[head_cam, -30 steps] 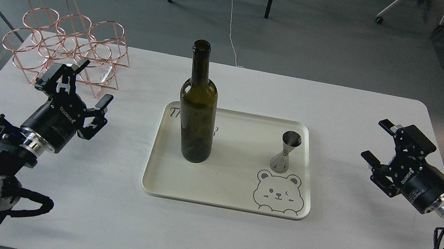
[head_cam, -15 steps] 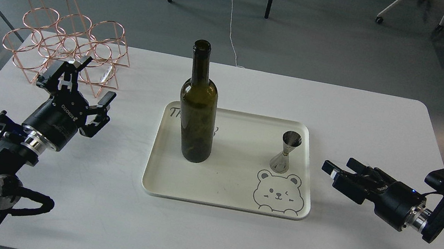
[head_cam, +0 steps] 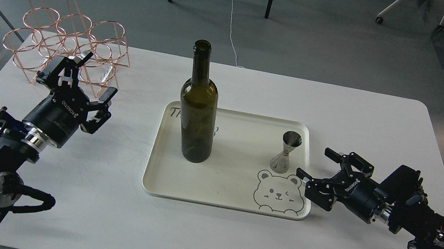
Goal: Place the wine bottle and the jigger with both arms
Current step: 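Close the right gripper around the metal jigger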
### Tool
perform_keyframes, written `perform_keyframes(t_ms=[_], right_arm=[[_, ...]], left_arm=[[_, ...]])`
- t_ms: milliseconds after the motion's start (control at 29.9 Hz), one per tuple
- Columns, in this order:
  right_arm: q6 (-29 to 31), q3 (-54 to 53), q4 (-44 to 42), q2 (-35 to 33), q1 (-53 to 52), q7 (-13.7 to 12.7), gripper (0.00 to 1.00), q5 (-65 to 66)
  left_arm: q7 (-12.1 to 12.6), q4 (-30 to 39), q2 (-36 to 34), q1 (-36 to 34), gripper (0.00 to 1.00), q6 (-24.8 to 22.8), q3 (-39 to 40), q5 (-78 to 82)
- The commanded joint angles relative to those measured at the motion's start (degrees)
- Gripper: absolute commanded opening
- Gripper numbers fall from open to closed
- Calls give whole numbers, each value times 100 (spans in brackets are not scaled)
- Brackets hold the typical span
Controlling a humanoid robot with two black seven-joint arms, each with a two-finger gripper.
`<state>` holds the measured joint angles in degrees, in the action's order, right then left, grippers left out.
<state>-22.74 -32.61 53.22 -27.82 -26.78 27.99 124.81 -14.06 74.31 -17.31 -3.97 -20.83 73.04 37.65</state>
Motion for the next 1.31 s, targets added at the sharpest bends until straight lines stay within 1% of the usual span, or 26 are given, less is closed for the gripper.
perform_keyframes(t_ms=[0, 100, 201, 268, 301, 335, 703, 770, 871, 971, 1038, 1071, 1138, 1205, 1272], right_arm=[[-239, 35, -260, 286, -117, 1, 95, 19], [-240, 35, -356, 417, -144, 1, 91, 19], [-240, 35, -392, 576, -170, 1, 79, 19], [-240, 35, -409, 611, -170, 1, 73, 19], [-240, 35, -453, 620, -170, 1, 68, 19], [-240, 35, -514, 638, -170, 1, 66, 19], [-257, 35, -831, 1024, -249, 1, 66, 19], [-275, 35, -857, 1077, -249, 1, 64, 19], [-345, 35, -919, 1147, -258, 1, 51, 19], [-415, 35, -1016, 1182, -328, 1, 44, 19], [-477, 44, -1016, 1183, -337, 1, 37, 19], [-494, 44, -1024, 1183, -337, 1, 34, 19], [-495, 44, -1016, 1183, -346, 1, 33, 19], [-503, 35, -1016, 1183, -346, 1, 26, 19], [-503, 35, -1016, 1139, -328, 1, 23, 19]], left_arm=[[9, 4, 8, -7, 98, 0, 0, -3], [9, 4, 17, -16, 98, 0, 0, -3], [9, 30, 17, -43, 98, 9, 9, -3], [17, 39, 8, -43, 98, 9, 9, -3], [17, 48, 8, -43, 98, 9, 9, -3], [17, 65, 8, -43, 98, 9, 0, -3], [26, 136, 8, -43, 98, 9, 0, -3], [26, 127, -1, -43, 98, 9, 9, -3], [26, 127, -1, -34, 98, 9, 9, -3], [17, 127, -1, -25, 98, 9, 9, -3], [26, 127, -1, -25, 98, 9, 9, -3], [26, 127, -1, -25, 98, 9, 0, -3], [26, 136, -1, -25, 98, 9, 9, -3], [26, 136, -1, -34, 98, 9, 9, -3], [26, 136, -1, -34, 98, 9, 9, -3]])
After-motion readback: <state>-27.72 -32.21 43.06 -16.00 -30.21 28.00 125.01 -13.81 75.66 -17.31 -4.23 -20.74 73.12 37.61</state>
